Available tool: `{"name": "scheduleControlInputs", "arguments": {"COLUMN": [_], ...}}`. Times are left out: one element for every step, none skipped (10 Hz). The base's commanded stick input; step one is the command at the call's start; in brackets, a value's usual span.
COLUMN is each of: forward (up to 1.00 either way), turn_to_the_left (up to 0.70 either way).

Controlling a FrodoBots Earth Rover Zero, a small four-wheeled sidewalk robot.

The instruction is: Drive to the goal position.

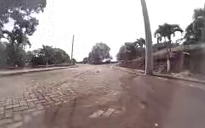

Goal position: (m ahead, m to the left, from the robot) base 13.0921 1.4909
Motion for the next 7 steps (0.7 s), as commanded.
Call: {"name": "scheduleControlInputs", "arguments": {"forward": [0.70,0.70,0.70,0.70,0.70,0.70,0.70], "turn_to_the_left": [0.00,0.00,0.00,0.00,0.00,0.00,0.00]}}
